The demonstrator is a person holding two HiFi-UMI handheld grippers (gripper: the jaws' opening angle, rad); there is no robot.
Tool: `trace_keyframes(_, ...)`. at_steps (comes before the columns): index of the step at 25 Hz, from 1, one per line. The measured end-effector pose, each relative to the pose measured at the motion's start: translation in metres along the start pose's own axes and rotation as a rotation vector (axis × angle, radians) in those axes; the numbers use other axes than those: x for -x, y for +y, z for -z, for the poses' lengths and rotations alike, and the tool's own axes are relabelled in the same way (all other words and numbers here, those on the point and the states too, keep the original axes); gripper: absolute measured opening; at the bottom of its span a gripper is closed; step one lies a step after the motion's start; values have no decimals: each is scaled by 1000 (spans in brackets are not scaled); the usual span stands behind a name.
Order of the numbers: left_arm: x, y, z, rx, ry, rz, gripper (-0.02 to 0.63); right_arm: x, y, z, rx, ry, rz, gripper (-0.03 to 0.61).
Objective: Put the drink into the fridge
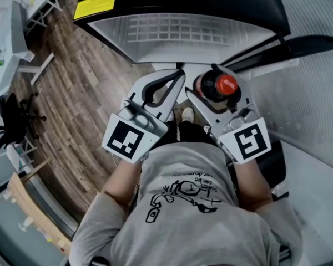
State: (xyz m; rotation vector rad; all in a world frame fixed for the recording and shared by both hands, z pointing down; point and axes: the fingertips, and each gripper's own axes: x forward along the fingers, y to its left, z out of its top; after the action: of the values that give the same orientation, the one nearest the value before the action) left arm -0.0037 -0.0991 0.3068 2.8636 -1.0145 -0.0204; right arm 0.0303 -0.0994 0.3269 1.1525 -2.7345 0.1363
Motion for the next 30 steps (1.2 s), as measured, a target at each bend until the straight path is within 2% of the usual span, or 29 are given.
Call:
trace_keyframes(14, -22, 11, 16, -23, 29, 31, 2, -19, -35, 20, 8, 0, 51, 324)
trace_keyframes(30, -55, 62, 45, -70, 38, 5, 2, -74, -75, 46, 29, 18, 78, 324)
